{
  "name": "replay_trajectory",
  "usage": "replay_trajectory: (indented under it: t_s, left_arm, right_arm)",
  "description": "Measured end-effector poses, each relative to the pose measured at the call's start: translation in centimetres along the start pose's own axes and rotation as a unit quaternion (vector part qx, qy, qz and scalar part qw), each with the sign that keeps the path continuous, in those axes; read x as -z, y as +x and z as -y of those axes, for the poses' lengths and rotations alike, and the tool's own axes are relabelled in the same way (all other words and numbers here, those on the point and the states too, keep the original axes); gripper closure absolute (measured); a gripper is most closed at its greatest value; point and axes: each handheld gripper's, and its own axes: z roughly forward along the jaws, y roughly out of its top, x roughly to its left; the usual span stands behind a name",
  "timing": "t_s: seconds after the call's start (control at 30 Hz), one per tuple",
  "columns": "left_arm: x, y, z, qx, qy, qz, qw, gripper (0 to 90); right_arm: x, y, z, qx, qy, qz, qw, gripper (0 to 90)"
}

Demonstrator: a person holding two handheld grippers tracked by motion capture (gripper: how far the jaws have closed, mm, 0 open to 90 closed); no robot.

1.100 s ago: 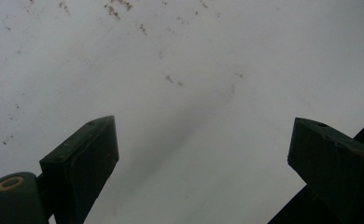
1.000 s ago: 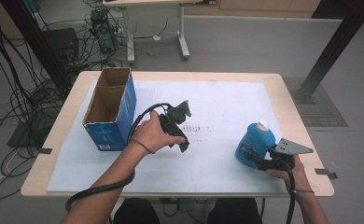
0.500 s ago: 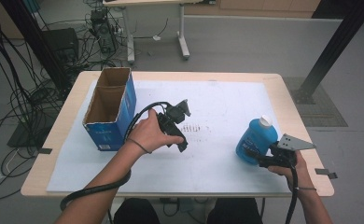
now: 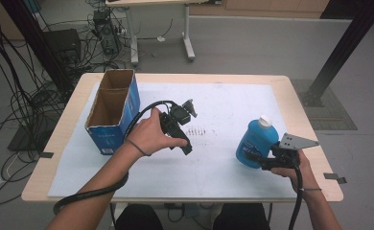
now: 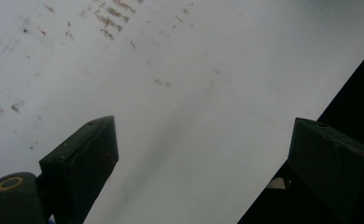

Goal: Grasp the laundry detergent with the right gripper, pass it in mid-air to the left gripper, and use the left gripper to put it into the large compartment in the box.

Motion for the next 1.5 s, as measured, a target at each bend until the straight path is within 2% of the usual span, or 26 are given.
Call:
replay_trajectory:
  t_s: [0.27,0.47,0.73,1.07,1.3,1.5]
  left_arm:
    - [1.6,-0.2,0.4,-0.024,-0.004,-0.005,0.9997,8.9]
    - [2.6,-0.1,0.7,-0.042,-0.011,0.0,0.9991,8.8]
    - [3.9,-0.4,0.2,-0.073,-0.008,0.006,0.9973,8.9]
    - [5.5,-0.8,-0.8,-0.113,0.002,0.006,0.9936,8.8]
    - [7.2,-1.8,-1.7,-0.14,0.012,-0.009,0.99,8.9]
    - [8.7,-2.3,-2.1,-0.157,0.009,-0.01,0.9875,8.7]
  right_arm:
    - [-0.9,-0.7,-1.7,0.015,0.01,-0.033,0.9993,41.8]
    - [-1.7,-1.1,-2.6,0.025,0.017,-0.055,0.9981,41.7]
    - [-2.6,-1.9,-3.5,0.026,0.011,-0.087,0.9958,41.7]
    - [-3.5,-2.3,-4.3,0.038,0.022,-0.109,0.9931,41.8]
    - [-3.6,-2.5,-4.4,0.038,0.019,-0.116,0.9923,41.8]
    - [-4.0,-2.6,-4.8,0.04,0.024,-0.126,0.991,41.8]
